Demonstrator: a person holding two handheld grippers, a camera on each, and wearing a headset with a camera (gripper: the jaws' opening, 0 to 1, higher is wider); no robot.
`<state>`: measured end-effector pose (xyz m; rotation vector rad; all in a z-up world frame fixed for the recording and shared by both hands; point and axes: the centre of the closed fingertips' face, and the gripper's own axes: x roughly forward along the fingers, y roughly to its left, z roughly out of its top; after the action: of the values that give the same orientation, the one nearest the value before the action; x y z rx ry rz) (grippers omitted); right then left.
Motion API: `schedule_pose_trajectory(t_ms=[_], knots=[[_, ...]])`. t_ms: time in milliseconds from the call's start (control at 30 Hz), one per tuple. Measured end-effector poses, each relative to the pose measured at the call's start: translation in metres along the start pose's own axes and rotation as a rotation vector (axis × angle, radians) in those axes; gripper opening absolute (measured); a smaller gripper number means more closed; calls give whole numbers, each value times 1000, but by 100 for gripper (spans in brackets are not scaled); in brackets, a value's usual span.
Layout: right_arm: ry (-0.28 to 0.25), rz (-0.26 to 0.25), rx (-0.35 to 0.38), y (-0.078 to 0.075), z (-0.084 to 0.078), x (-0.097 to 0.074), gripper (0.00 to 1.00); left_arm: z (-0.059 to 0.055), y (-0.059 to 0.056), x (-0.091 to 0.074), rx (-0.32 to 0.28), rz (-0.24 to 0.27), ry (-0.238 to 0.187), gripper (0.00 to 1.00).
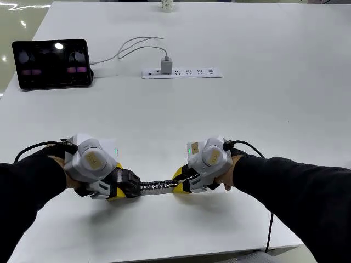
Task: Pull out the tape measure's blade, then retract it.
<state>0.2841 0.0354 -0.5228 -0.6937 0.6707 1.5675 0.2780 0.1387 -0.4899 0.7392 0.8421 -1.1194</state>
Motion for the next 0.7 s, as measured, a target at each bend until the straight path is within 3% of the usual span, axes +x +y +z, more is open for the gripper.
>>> schedule_pose_trajectory(t_ms=[700], knots=[[6, -6, 9, 0, -9, -10, 10, 0, 0, -1, -1, 2, -4, 31]])
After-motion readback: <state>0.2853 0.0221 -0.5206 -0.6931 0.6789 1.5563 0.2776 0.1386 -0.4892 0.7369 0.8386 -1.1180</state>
